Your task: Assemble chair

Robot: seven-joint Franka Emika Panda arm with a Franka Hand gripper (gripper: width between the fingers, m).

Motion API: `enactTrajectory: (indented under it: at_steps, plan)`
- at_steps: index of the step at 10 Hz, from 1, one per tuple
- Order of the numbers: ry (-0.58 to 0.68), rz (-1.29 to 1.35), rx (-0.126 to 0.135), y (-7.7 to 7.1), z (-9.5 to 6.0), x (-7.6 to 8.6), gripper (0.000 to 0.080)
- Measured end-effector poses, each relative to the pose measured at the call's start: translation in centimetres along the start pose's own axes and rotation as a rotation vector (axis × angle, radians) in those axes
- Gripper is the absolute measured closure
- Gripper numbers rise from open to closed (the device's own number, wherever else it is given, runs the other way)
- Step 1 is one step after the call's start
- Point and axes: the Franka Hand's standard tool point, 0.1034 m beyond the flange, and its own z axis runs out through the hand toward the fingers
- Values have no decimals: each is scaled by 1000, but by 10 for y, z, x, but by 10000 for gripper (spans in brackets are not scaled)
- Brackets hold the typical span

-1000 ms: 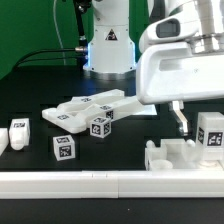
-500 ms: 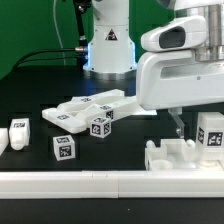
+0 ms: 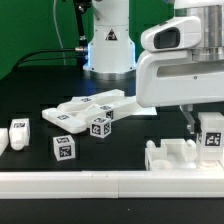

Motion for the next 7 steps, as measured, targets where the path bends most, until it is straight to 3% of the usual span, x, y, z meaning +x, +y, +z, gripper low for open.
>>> enactTrajectory:
  at_steps: [4,7]
  plan:
    - [-7,588,3,-5,1,0,515]
    - [-39,1005,67,-1,1,8,515]
